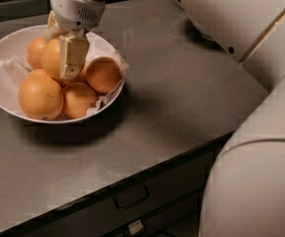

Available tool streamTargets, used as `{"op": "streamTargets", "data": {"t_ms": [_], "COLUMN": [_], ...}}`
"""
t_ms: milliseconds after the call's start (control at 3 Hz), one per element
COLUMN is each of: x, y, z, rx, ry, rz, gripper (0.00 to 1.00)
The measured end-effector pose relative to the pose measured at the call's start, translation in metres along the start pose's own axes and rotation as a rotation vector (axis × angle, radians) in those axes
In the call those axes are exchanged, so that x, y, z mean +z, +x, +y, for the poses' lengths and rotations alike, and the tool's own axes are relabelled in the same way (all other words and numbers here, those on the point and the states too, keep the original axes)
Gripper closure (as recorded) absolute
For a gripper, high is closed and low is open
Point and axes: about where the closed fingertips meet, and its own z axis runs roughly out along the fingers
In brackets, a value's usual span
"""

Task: Pick orange from white bowl

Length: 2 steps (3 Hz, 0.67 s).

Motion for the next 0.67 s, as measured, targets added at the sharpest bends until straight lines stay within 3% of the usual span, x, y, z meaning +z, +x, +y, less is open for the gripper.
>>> {"op": "streamTargets", "data": {"t_ms": [333,667], "x": [-0.0171,-0.0195], "y": [-0.0146,-0.016], "z": [0.0081,0.0089], "rx": [-0.022,-0.024], "ry": [0.07,0.076], "rz": [0.025,0.025], "gripper": [1.0,1.0]}}
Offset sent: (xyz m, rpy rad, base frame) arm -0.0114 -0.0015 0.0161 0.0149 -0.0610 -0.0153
